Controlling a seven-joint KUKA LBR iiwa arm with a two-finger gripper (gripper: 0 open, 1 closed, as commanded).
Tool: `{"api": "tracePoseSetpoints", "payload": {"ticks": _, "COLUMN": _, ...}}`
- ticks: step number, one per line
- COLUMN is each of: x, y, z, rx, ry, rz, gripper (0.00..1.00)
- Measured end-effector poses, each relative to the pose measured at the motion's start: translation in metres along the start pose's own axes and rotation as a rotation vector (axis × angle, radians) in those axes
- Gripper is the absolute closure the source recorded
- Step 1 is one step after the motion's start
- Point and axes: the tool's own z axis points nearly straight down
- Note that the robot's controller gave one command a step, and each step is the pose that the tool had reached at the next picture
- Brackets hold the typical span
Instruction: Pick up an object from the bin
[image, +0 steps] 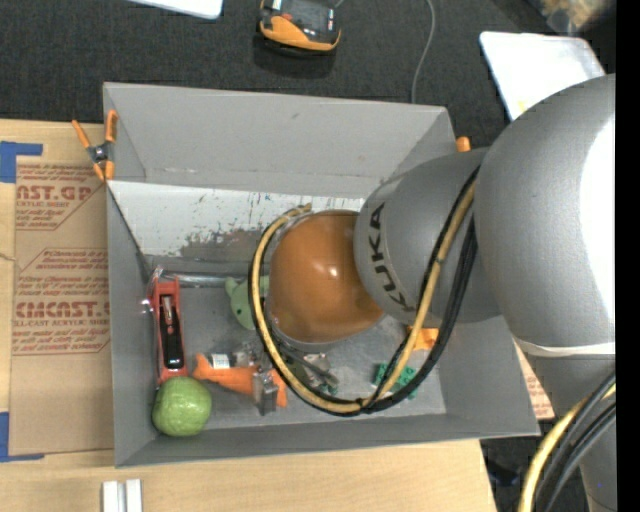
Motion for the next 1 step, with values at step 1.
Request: {"api": "tracePoseSetpoints", "payload": {"ticks": 1, "x": -0.0013, "y": 0.0004, "z": -0.0339, "rx": 0.0, "ry": -0.003, "rz": -0.001, "gripper": 1.0}}
